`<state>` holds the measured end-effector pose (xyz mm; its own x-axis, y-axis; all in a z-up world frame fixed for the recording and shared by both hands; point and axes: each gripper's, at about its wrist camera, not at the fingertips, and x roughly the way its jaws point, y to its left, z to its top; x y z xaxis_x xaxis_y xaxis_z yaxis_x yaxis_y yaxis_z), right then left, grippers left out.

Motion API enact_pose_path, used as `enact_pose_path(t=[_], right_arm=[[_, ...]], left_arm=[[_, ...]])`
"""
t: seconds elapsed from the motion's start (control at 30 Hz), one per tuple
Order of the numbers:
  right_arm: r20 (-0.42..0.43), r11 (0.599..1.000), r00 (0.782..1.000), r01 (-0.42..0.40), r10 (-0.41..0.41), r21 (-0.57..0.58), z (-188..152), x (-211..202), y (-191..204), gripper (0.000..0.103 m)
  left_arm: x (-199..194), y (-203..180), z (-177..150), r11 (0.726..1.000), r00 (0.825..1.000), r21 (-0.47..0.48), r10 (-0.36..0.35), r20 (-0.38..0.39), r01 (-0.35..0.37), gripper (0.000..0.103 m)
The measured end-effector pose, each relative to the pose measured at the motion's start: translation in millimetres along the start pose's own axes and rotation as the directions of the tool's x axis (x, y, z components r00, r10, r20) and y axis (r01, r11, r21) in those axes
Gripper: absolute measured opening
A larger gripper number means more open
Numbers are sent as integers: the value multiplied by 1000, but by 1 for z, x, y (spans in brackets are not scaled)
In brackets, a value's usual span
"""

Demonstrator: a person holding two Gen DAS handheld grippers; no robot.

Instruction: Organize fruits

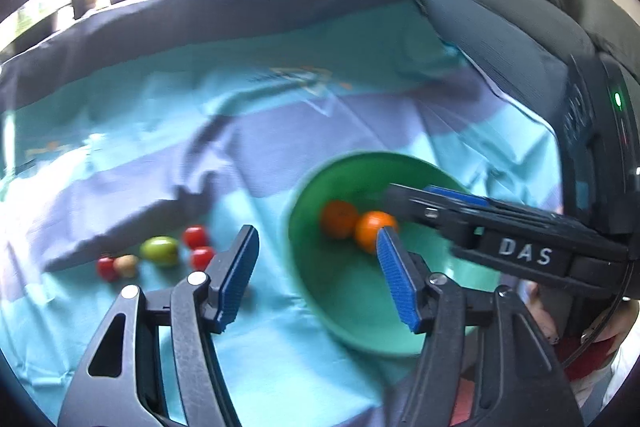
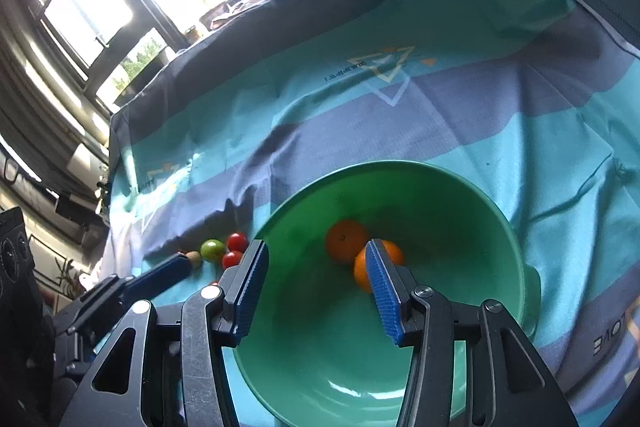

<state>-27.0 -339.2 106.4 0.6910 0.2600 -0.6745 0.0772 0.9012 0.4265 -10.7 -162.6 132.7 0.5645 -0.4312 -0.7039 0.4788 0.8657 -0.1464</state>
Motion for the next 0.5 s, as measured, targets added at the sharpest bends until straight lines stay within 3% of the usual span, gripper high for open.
enact_pose_path(t=[0.17,0.4,0.5], right_arm=[[41,999,999,37,-36,-15,1,6,17,51],[78,995,995,67,-61,-70,-3,15,39,51],[103,994,992,74,-66,-75,-5,20,48,52]], left_arm=[[-14,51,-13,984,992,-131,124,21,-121,66],[-6,103,-23,956,989,-254,141,-39,-146,66],[0,105,-28,955,986,-247,151,-67,-163,66]])
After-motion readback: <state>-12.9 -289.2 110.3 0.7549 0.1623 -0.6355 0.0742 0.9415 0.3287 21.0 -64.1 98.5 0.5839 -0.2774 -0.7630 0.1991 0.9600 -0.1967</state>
